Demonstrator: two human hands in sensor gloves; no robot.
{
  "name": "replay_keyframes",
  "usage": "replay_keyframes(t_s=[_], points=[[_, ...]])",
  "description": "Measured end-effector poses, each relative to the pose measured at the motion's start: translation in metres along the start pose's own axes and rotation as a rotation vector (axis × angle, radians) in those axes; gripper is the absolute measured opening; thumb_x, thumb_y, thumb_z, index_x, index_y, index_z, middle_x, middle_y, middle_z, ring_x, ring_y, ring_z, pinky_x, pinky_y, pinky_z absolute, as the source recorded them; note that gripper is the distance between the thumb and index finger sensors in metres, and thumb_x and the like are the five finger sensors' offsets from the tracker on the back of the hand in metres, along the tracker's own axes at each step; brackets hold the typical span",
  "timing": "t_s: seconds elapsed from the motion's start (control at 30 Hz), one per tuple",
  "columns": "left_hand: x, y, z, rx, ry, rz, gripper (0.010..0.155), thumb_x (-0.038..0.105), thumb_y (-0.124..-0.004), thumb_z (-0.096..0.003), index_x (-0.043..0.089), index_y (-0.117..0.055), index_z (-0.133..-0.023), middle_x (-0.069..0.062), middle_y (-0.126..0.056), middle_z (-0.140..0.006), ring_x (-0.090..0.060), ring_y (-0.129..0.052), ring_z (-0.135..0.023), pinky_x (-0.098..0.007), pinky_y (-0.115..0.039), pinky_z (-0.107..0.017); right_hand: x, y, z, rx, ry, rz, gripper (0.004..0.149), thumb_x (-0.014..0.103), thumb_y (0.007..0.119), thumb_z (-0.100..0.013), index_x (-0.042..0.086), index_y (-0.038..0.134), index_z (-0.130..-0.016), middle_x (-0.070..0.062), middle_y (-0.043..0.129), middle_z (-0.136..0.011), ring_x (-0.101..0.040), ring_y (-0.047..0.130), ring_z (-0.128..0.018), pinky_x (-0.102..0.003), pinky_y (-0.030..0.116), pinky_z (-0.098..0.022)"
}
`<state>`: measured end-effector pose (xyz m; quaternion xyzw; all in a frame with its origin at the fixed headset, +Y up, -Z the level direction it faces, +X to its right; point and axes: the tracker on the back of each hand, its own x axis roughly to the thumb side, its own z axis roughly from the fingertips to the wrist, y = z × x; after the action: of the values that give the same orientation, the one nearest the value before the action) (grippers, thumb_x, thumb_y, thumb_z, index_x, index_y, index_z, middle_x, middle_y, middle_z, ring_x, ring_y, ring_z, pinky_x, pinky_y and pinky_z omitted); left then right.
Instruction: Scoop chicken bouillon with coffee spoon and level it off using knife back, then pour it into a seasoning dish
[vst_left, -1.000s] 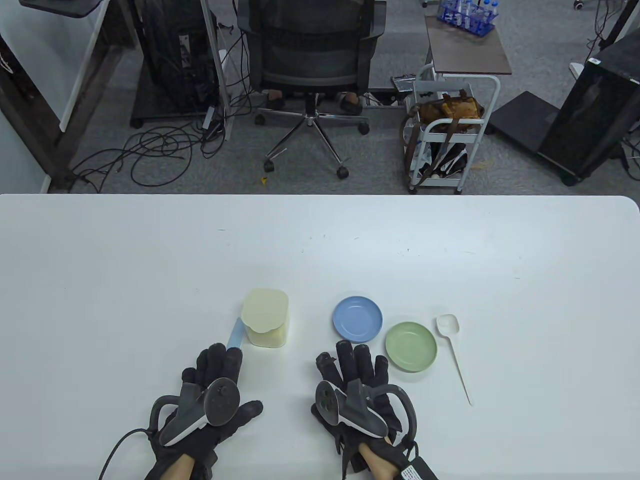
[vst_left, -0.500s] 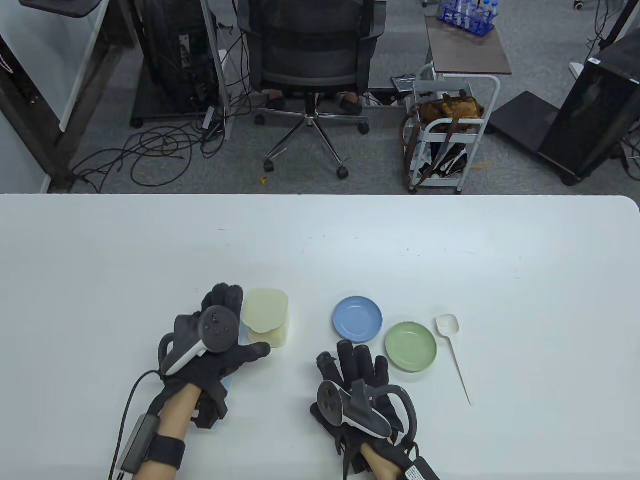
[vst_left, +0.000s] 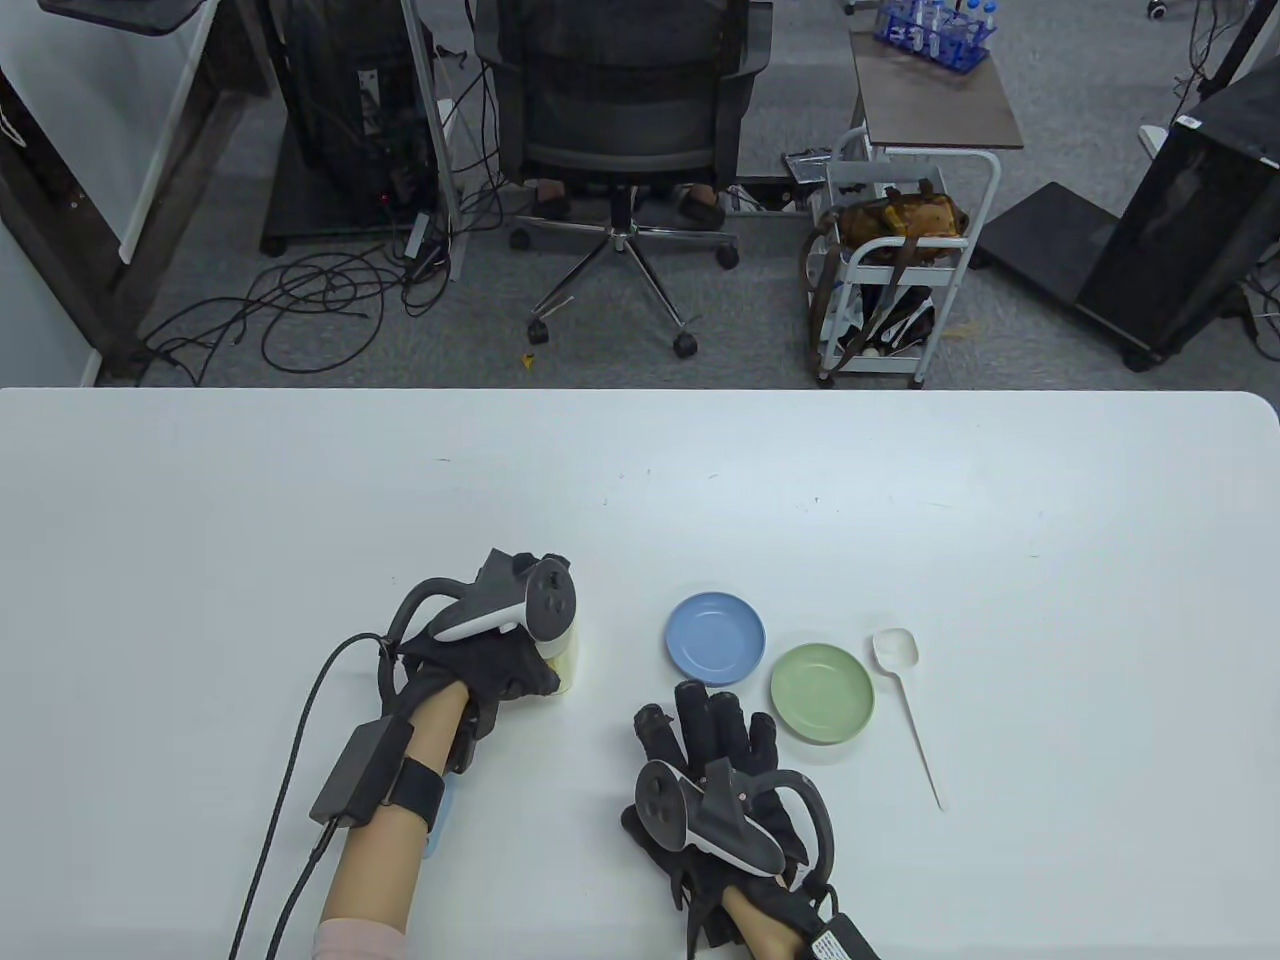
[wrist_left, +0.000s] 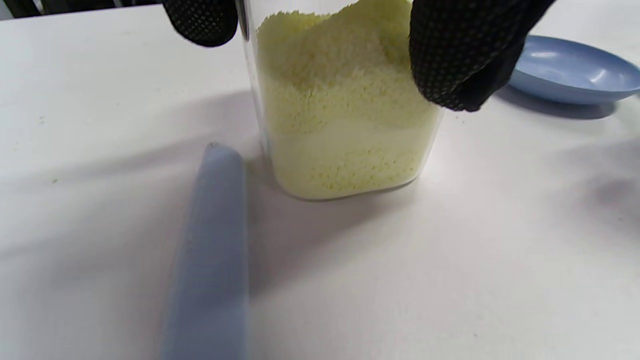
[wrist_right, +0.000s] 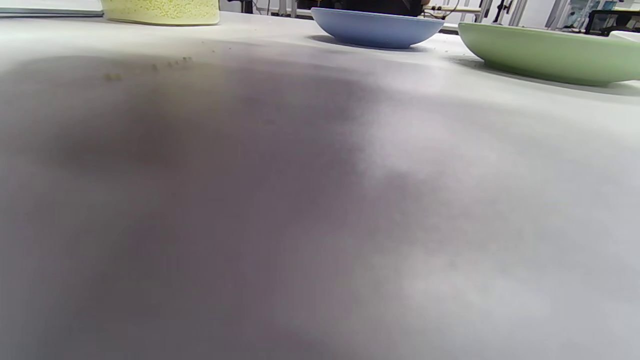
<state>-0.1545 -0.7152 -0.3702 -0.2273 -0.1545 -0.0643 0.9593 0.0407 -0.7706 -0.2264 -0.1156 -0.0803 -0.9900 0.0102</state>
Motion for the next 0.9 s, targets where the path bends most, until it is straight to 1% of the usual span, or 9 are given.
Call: replay_keyframes(t_s=[0.1,0.17,0.37,0.43,0.5,0.73,0.83,0.87,0.9], points=[[0.005,0.000,0.003,0.061,-0.006,0.005,0.116,0.049,-0.093,-0.0364,0.012,-0.009,-0.108,-0.031,-0.023,-0.114,-0.053,-0.043,-0.105,-0.052,-0.068,-0.070,-0.002,-0.003,0.001,-0.020,0.009,-0.021,0.090,0.066,0.061,-0.040,0.037,-0.010,-0.086,-0.004,-0.028,-0.095,-0.038,0.002,-0.103,-0.070,0.009,-0.072],[0.009,0.002,0.014,0.074,-0.028,0.024,0.116,0.049,-0.093,-0.0367,0.010,-0.010,-0.108,-0.033,-0.025,-0.113,-0.055,-0.046,-0.104,-0.052,-0.070,-0.068,-0.003,-0.005,0.002,-0.035,0.012,-0.031,0.090,0.066,0.062,-0.040,0.037,-0.010,-0.086,-0.004,-0.028,-0.095,-0.038,0.002,-0.103,-0.070,0.009,-0.072],[0.033,-0.001,0.078,0.185,-0.125,0.028,0.114,0.050,-0.092,-0.0377,0.008,-0.015,-0.111,-0.035,-0.029,-0.114,-0.057,-0.048,-0.103,-0.054,-0.069,-0.068,-0.002,-0.007,0.003,-0.044,0.012,-0.024,0.090,0.066,0.062,-0.040,0.037,-0.010,-0.086,-0.003,-0.028,-0.095,-0.038,0.002,-0.103,-0.069,0.009,-0.072],[0.040,-0.009,0.097,0.205,-0.132,0.037,0.114,0.051,-0.091,-0.0384,0.007,-0.016,-0.111,-0.036,-0.030,-0.114,-0.058,-0.050,-0.102,-0.053,-0.070,-0.068,-0.003,-0.007,0.003,-0.048,0.019,-0.026,0.090,0.066,0.062,-0.040,0.037,-0.010,-0.086,-0.003,-0.028,-0.095,-0.038,0.002,-0.103,-0.069,0.009,-0.072],[0.045,-0.019,0.109,0.212,-0.125,0.057,0.113,0.051,-0.091,-0.0384,0.007,-0.016,-0.111,-0.036,-0.031,-0.113,-0.058,-0.050,-0.102,-0.054,-0.069,-0.068,-0.004,-0.008,0.004,-0.053,0.025,-0.033,0.090,0.066,0.062,-0.040,0.037,-0.010,-0.086,-0.003,-0.028,-0.095,-0.038,0.003,-0.103,-0.069,0.009,-0.072],[0.055,-0.052,0.118,0.220,-0.117,0.126,0.113,0.050,-0.092,-0.0383,0.005,-0.019,-0.111,-0.038,-0.032,-0.112,-0.060,-0.051,-0.100,-0.055,-0.070,-0.067,-0.006,-0.010,0.005,-0.063,0.045,-0.029,0.090,0.066,0.062,-0.040,0.037,-0.010,-0.086,-0.004,-0.028,-0.095,-0.038,0.003,-0.103,-0.069,0.009,-0.072],[0.057,-0.058,0.118,0.200,-0.145,0.135,0.113,0.051,-0.092,-0.0387,0.003,-0.018,-0.110,-0.037,-0.031,-0.112,-0.059,-0.049,-0.101,-0.055,-0.069,-0.067,-0.008,-0.011,0.006,-0.072,0.053,-0.039,0.090,0.066,0.062,-0.040,0.037,-0.010,-0.086,-0.004,-0.028,-0.095,-0.038,0.003,-0.103,-0.069,0.009,-0.072],[0.059,-0.059,0.119,0.226,-0.135,0.129,0.113,0.050,-0.092,-0.0385,0.003,-0.020,-0.110,-0.038,-0.032,-0.112,-0.059,-0.051,-0.100,-0.055,-0.069,-0.067,-0.009,-0.011,0.006,-0.073,0.056,-0.041,0.090,0.066,0.062,-0.040,0.037,-0.010,-0.086,-0.004,-0.027,-0.095,-0.038,0.003,-0.103,-0.069,0.009,-0.072],[0.059,-0.060,0.119,0.220,-0.133,0.118,0.113,0.051,-0.092,-0.0383,0.003,-0.019,-0.110,-0.037,-0.032,-0.112,-0.059,-0.051,-0.100,-0.055,-0.070,-0.067,-0.009,-0.011,0.006,-0.072,0.058,-0.041,0.090,0.066,0.062,-0.040,0.037,-0.010,-0.086,-0.004,-0.027,-0.095,-0.038,0.003,-0.103,-0.069,0.009,-0.072]])
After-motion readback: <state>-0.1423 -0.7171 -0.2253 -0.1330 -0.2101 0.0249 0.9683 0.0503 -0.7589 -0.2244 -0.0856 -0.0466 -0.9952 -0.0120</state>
